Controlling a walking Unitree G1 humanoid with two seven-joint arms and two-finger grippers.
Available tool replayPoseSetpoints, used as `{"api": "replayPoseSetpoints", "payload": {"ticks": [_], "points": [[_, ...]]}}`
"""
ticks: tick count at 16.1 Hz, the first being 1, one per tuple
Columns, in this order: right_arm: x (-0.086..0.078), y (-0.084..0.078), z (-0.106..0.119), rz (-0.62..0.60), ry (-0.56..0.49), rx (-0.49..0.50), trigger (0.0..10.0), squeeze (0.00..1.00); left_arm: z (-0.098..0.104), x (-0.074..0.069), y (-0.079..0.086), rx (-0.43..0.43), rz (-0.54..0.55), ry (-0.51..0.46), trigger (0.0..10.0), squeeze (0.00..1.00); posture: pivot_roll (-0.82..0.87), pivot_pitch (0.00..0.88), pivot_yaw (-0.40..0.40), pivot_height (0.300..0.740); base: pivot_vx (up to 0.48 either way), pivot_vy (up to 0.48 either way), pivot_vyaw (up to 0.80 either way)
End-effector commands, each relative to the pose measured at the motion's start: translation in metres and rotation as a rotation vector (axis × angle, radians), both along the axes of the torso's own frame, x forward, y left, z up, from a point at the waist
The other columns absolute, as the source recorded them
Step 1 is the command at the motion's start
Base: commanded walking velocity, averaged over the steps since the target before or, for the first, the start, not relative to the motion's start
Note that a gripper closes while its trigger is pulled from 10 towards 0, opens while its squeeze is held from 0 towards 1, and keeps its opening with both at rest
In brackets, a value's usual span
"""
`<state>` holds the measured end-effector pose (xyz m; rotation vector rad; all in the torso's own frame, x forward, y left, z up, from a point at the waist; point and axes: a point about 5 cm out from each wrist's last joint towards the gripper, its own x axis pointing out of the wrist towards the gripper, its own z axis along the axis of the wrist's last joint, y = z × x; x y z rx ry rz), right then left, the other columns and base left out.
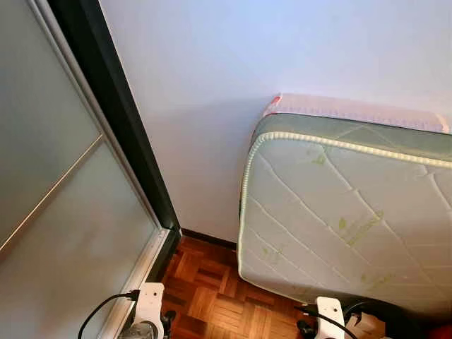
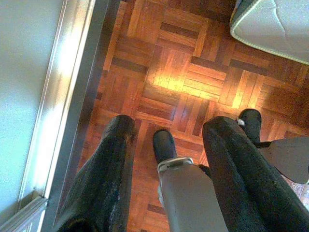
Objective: Clean up the room
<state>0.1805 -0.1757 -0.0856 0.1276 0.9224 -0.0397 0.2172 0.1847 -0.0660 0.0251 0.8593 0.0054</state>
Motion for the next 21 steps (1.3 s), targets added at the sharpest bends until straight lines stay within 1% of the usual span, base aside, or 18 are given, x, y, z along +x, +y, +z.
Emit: {"api": "replayPoseSetpoints", "payload": {"ticks": [1, 11, 12, 13, 14, 15, 16, 17, 18, 19, 20, 21], "points": [[-0.126, -0.169, 0.02, -0.288, 0.165, -0.059, 10.0, 0.0, -0.023, -0.085, 0.067, -0.027, 0.116, 0.166, 10.0, 0.0, 0.02, 0.036, -0.019, 0.74, 0.0, 0.0, 0.0], [-0.126, -0.169, 0.02, -0.288, 0.165, -0.059, 10.0, 0.0, -0.023, -0.085, 0.067, -0.027, 0.116, 0.166, 10.0, 0.0, 0.02, 0.036, -0.019, 0.74, 0.0, 0.0, 0.0], [-0.123, -0.167, 0.02, -0.297, 0.14, -0.037, 10.0, 0.0, -0.025, -0.077, 0.054, -0.041, 0.122, 0.157, 10.0, 0.0, 0.03, 0.035, -0.016, 0.74, 0.0, 0.0, 0.0], [-0.122, -0.167, 0.02, -0.299, 0.132, -0.033, 10.0, 0.0, -0.025, -0.074, 0.051, -0.044, 0.124, 0.155, 10.0, 0.0, 0.03, 0.035, -0.016, 0.74, 0.0, 0.0, 0.0], [-0.122, -0.167, 0.02, -0.297, 0.128, -0.03, 10.0, 0.0, -0.026, -0.074, 0.044, -0.049, 0.125, 0.156, 10.0, 0.0, 0.03, 0.036, -0.017, 0.74, 0.0, 0.0, 0.0], [-0.122, -0.167, 0.02, -0.297, 0.128, -0.03, 10.0, 0.0, -0.026, -0.074, 0.044, -0.049, 0.125, 0.156, 10.0, 0.0, 0.03, 0.036, -0.017, 0.74, 0.0, 0.0, 0.0], [-0.122, -0.166, 0.02, -0.298, 0.127, -0.026, 10.0, 0.0, -0.029, -0.077, 0.04, -0.053, 0.125, 0.163, 10.0, 0.0, 0.03, 0.037, -0.016, 0.74, 0.0, 0.0, 0.0], [-0.122, -0.166, 0.02, -0.298, 0.127, -0.025, 10.0, 0.0, -0.029, -0.079, 0.038, -0.055, 0.125, 0.166, 10.0, 0.0, 0.03, 0.037, -0.016, 0.74, 0.0, 0.0, 0.0], [-0.123, -0.168, 0.021, -0.302, 0.115, -0.001, 10.0, 0.0, -0.03, -0.082, 0.038, -0.065, 0.125, 0.164, 10.0, 0.0, 0.03, 0.038, -0.017, 0.74, 0.0, 0.0, 0.0], [-0.123, -0.168, 0.021, -0.303, 0.113, 0.002, 10.0, 0.0, -0.03, -0.082, 0.04, -0.066, 0.128, 0.163, 10.0, 0.0, 0.03, 0.037, -0.017, 0.74, 0.0, 0.0, 0.0], [-0.123, -0.168, 0.022, -0.313, 0.101, 0.011, 10.0, 0.0, -0.029, -0.085, 0.049, -0.056, 0.135, 0.164, 10.0, 0.0, 0.03, 0.038, -0.015, 0.74, 0.0, 0.0, 0.0], [-0.122, -0.168, 0.022, -0.32, 0.093, 0.017, 10.0, 0.0, -0.028, -0.087, 0.054, -0.044, 0.134, 0.163, 10.0, 0.0, 0.03, 0.038, -0.014, 0.74, 0.0, 0.0, 0.0]]}}
